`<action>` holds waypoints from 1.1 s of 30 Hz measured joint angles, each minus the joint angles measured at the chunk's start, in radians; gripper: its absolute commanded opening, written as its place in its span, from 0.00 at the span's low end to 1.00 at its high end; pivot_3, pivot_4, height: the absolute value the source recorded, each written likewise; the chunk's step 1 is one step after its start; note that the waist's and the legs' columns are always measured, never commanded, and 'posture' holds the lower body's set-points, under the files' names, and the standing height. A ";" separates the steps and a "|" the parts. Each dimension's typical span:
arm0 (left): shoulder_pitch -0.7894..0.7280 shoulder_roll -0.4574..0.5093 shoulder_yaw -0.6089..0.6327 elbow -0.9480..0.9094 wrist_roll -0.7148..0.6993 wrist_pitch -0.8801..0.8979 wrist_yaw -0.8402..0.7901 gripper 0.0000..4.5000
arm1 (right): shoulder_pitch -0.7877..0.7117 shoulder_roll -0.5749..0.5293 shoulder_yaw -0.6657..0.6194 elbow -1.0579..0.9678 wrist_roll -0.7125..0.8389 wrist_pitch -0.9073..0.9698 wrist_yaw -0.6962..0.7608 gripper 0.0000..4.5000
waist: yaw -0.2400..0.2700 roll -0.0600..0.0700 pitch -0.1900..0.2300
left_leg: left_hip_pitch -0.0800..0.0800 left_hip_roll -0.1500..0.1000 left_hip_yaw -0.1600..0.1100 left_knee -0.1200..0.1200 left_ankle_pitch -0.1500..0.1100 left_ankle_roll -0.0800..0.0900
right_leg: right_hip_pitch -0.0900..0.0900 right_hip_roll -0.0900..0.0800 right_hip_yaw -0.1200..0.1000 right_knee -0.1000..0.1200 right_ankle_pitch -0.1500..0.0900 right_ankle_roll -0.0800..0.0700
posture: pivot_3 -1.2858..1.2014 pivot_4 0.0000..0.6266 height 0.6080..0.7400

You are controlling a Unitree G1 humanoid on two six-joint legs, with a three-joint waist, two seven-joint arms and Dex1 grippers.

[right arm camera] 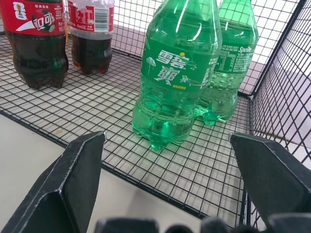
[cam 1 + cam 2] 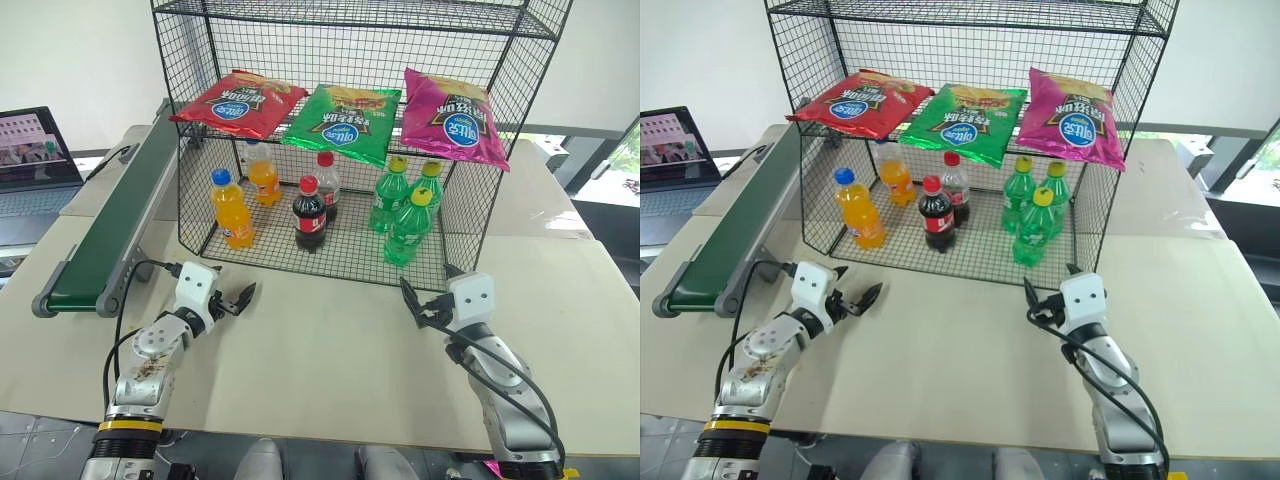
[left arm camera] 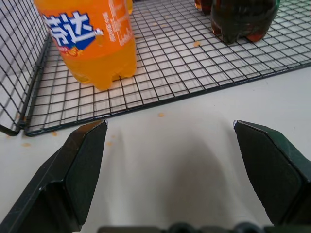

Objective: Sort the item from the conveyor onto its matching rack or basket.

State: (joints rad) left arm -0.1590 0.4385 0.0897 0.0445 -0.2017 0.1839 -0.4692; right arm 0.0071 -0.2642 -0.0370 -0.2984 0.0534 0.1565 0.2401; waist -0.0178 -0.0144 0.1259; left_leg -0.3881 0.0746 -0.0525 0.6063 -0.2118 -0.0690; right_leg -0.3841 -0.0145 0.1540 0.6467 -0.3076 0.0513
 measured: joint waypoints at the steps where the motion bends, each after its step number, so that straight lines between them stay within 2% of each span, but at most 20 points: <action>1: 0.001 -0.001 0.001 -0.002 0.000 0.001 0.001 0.98 | -0.001 0.002 0.003 0.000 0.000 0.000 -0.001 1.00 | 0.000 0.000 0.000 | 0.000 0.000 0.000 0.000 0.000 0.000 | 0.000 0.000 0.000 0.000 0.000 0.000 | 0.52 0.24 1.00; 33: -0.039 -0.003 0.008 0.012 0.010 0.001 -0.011 0.98 | -0.015 0.015 0.018 -0.006 -0.003 0.000 -0.006 1.00 | 0.000 0.000 0.000 | 0.000 0.000 0.000 0.000 0.000 0.000 | 0.000 0.000 0.000 0.000 0.000 0.000 | 0.52 0.24 1.00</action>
State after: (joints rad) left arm -0.1979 0.4351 0.0981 0.0570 -0.1917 0.1850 -0.4806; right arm -0.0083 -0.2495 -0.0188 -0.3039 0.0508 0.1565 0.2342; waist -0.0180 -0.0143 0.1257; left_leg -0.3882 0.0745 -0.0525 0.6068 -0.2119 -0.0688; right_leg -0.3841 -0.0146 0.1540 0.6471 -0.3075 0.0513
